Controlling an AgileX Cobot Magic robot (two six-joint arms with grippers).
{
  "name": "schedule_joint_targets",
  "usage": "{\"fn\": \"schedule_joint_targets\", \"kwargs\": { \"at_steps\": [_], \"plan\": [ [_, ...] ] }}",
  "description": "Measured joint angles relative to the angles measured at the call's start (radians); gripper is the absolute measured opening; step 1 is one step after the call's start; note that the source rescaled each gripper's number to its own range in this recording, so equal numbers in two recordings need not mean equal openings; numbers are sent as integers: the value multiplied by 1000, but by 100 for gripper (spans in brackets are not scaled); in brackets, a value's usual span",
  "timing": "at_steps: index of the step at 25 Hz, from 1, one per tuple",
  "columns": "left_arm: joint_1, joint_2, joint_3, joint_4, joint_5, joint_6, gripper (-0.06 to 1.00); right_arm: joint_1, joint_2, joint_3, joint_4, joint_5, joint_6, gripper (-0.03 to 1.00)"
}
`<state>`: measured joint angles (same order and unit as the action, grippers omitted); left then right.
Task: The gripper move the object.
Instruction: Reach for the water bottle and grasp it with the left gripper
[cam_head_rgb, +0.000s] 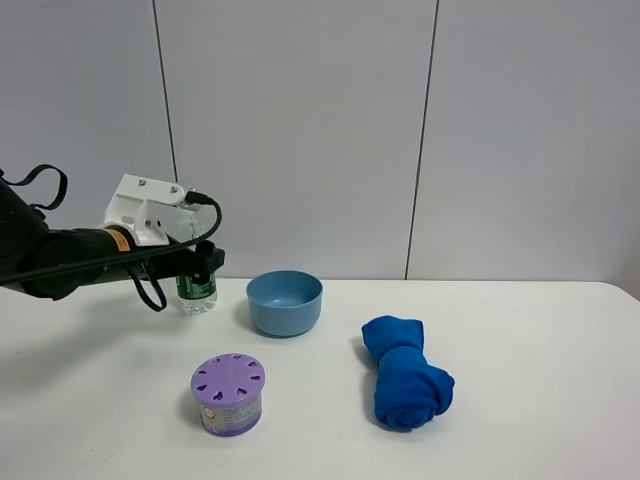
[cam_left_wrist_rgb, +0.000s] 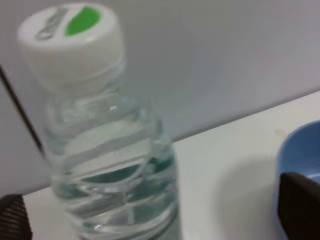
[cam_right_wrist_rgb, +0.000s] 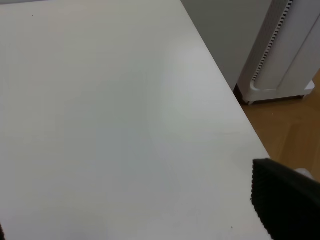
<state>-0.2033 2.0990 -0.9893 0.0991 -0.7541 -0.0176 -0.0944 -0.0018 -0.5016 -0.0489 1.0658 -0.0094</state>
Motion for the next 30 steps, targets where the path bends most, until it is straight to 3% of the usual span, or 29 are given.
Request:
{"fn": "schedule_joint_targets", "kwargs": {
  "at_steps": [7,28,29,30],
  "plan": [
    [34,42,-50,0,3,0,100,0,0,0,0,0,0,100],
    [34,159,-230,6,84,-48,100,0,0,0,0,0,0,100],
    [34,160,-230,6,86,-49,97,0,0,0,0,0,0,100],
    [34,160,-230,8,87,-49,86,0,0,0,0,0,0,100]
  ]
}}
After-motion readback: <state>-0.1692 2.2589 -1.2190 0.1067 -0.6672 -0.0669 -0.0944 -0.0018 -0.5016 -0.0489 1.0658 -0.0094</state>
